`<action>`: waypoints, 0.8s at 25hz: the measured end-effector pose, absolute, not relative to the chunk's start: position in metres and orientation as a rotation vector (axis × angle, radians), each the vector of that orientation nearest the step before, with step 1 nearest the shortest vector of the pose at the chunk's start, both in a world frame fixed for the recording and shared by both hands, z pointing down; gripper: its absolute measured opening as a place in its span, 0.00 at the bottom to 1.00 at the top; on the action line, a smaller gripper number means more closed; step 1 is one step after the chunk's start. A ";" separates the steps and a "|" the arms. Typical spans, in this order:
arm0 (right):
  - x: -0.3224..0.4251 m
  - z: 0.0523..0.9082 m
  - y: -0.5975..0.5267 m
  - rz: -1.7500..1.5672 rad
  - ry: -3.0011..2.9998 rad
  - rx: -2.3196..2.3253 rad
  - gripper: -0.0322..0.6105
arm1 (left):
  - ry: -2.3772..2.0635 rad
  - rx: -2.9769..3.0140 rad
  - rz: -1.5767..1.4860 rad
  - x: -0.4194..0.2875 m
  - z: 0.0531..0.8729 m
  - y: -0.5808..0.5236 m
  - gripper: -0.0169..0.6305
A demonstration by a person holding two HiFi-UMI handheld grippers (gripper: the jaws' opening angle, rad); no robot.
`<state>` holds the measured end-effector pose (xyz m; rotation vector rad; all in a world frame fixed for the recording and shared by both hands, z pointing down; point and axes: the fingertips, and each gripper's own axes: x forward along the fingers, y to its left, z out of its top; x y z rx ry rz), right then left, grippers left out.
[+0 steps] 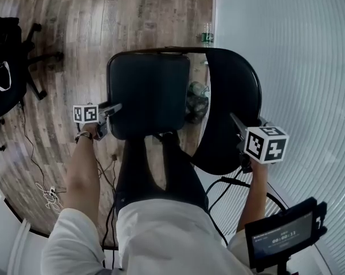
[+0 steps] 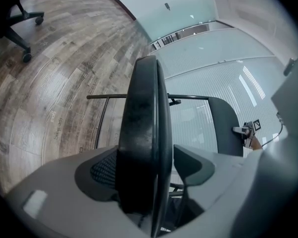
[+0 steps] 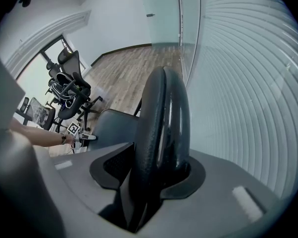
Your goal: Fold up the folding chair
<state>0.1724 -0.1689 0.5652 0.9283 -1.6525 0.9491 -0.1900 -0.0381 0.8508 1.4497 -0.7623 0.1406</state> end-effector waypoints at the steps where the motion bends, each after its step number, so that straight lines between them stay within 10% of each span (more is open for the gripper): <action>1: 0.172 0.565 -0.169 0.952 -1.651 0.924 0.32 | -0.764 1.451 0.143 -0.188 0.848 -0.039 0.54; 20: 0.190 0.537 -0.173 0.983 -1.660 0.925 0.27 | -0.793 1.454 0.242 -0.143 0.792 -0.047 0.50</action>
